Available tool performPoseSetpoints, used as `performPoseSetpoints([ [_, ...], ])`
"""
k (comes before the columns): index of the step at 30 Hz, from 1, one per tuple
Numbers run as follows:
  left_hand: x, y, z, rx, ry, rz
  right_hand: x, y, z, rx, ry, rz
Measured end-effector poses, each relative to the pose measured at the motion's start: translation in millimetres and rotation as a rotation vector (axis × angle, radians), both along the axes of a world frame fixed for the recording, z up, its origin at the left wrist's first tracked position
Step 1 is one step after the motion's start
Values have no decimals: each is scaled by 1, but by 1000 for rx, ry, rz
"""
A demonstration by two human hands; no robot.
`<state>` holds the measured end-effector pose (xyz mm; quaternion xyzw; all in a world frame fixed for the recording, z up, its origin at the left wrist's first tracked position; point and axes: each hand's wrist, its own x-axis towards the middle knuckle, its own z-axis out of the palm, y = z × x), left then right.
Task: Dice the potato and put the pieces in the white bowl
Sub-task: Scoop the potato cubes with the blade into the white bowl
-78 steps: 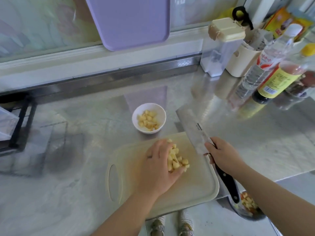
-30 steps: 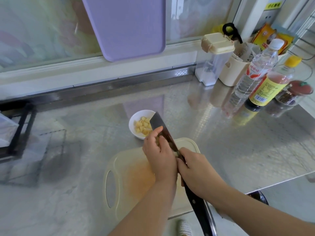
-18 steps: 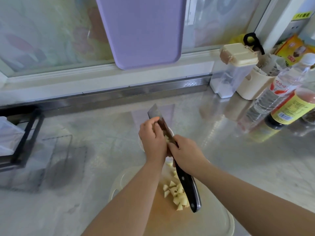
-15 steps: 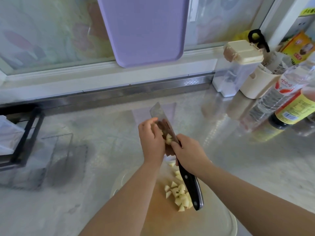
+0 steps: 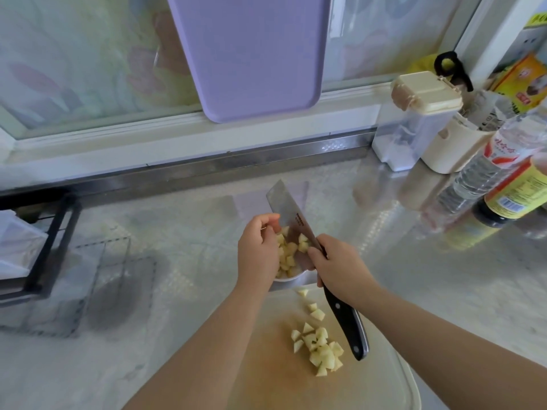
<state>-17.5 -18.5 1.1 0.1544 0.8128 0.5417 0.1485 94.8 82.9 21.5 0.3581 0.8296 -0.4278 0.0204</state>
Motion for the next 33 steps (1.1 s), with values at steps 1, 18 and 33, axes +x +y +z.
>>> performPoseSetpoints([
  [1, -1, -2, 1, 3, 37, -26, 1, 1, 0, 7, 2, 2],
  [18, 6, -21, -13, -173, 637, -421, -4, 6, 5, 65, 42, 30],
  [33, -6, -41, -23, -323, 408, -122, 6, 14, 7, 117, 28, 6],
])
